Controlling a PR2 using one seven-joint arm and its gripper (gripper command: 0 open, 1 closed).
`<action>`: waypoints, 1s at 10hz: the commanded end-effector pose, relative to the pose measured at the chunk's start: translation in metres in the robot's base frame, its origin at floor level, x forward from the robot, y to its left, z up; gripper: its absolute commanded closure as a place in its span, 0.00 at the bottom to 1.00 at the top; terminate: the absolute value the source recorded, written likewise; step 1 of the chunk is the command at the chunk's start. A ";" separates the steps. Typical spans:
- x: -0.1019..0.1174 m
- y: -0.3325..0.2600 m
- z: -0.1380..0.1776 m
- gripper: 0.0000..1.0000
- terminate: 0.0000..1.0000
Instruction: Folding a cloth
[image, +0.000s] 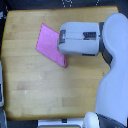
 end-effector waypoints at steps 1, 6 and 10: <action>0.017 0.085 0.037 1.00 0.00; 0.060 0.193 0.032 1.00 0.00; 0.077 0.225 0.023 1.00 0.00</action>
